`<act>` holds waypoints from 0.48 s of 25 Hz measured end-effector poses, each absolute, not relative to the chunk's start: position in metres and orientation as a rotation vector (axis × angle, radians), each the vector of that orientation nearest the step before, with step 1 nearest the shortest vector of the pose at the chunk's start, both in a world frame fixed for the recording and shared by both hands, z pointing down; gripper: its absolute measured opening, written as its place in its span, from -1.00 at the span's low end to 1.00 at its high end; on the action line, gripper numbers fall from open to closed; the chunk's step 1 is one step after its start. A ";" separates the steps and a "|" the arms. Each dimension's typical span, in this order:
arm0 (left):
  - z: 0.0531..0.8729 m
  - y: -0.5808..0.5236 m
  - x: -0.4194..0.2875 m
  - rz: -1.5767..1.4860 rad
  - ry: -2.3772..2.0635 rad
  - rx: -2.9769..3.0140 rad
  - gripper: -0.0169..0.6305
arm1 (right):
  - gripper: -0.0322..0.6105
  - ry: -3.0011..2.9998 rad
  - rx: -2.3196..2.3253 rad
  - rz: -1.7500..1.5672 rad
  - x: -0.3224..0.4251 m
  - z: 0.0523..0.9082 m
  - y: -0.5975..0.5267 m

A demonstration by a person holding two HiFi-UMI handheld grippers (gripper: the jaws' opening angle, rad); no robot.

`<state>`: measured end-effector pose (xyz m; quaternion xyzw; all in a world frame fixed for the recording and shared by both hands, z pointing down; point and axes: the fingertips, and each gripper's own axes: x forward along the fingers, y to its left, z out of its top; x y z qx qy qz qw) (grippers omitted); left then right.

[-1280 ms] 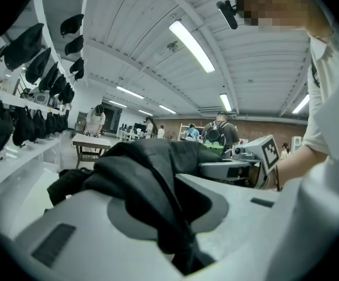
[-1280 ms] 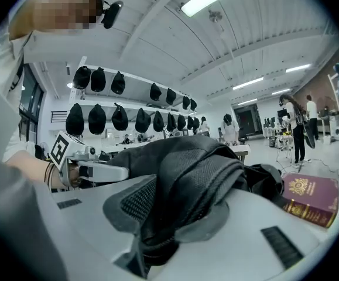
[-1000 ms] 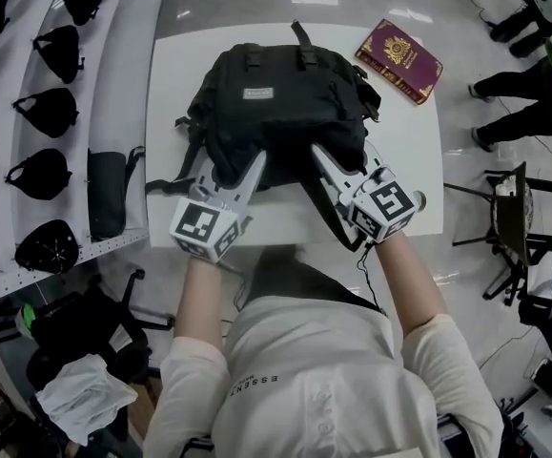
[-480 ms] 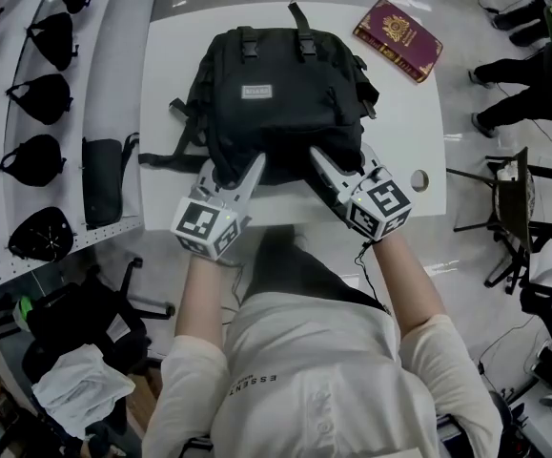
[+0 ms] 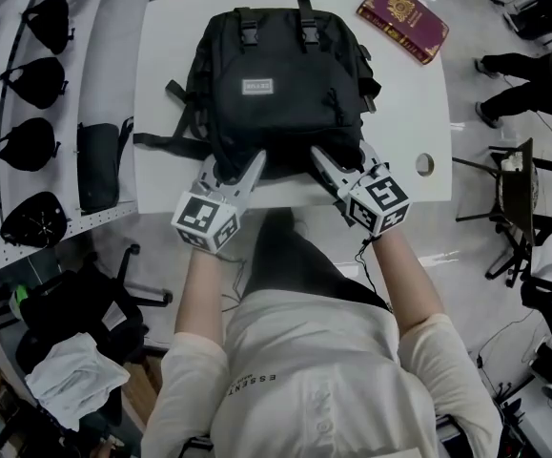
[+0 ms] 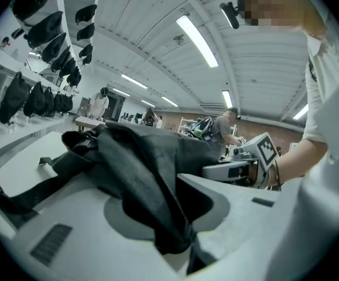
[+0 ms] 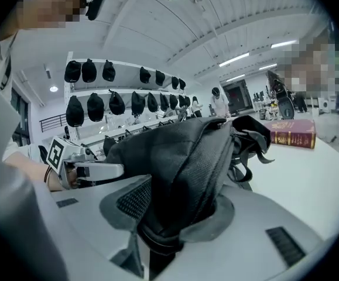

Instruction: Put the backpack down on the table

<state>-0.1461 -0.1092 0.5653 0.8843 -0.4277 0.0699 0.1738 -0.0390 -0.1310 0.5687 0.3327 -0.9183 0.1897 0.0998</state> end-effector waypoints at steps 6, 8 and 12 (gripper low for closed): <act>0.579 -0.097 -0.145 0.197 -1.228 2.514 -0.64 | -0.41 -2.663 0.997 0.577 -0.034 0.588 -0.117; 0.584 -0.093 -0.145 0.184 -1.223 2.492 -0.62 | -0.40 -2.646 0.993 0.578 -0.031 0.592 -0.112; 0.589 -0.092 -0.146 0.150 -1.210 2.452 -0.61 | -0.39 -2.622 0.982 0.586 -0.030 0.596 -0.109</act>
